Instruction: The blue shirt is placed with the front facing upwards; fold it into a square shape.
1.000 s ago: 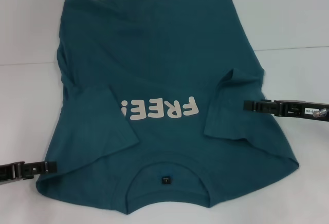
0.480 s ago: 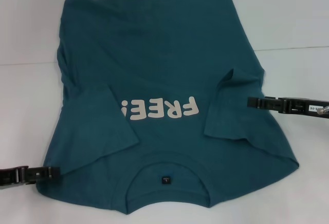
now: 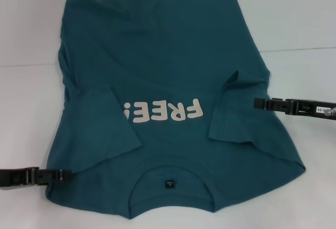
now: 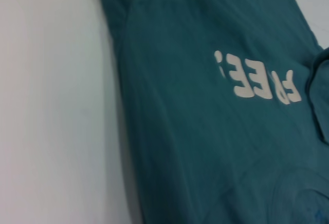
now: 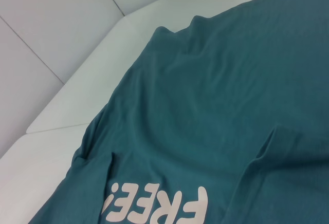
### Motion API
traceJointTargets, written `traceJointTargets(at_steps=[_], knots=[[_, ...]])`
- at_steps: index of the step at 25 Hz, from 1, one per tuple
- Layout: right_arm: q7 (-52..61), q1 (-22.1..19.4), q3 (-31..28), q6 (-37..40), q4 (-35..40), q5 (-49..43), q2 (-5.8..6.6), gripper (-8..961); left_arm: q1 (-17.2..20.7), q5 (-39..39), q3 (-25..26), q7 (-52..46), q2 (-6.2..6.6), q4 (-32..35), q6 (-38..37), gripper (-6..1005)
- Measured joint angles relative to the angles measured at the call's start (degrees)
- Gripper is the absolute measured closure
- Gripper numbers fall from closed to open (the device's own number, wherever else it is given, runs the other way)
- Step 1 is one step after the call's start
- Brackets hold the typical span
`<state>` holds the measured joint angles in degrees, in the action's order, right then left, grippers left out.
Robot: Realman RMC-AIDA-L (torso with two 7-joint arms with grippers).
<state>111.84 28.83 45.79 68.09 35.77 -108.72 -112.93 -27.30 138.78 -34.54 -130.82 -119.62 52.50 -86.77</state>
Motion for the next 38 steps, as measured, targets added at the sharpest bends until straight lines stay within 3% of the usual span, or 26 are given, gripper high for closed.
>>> traceJointTargets(at_steps=[12,38], knots=[[0.00,0.00,0.36,-1.63,-0.09,0.00,-0.15,135,0.34,1.59,0.56,-0.08,0.72,1.20,-0.17,123],[0.10,0.13,0.08,-1.30,-0.09,0.00,0.00,135,-1.94,3.56,-2.80,-0.94,0.17,0.97,-0.68,124]])
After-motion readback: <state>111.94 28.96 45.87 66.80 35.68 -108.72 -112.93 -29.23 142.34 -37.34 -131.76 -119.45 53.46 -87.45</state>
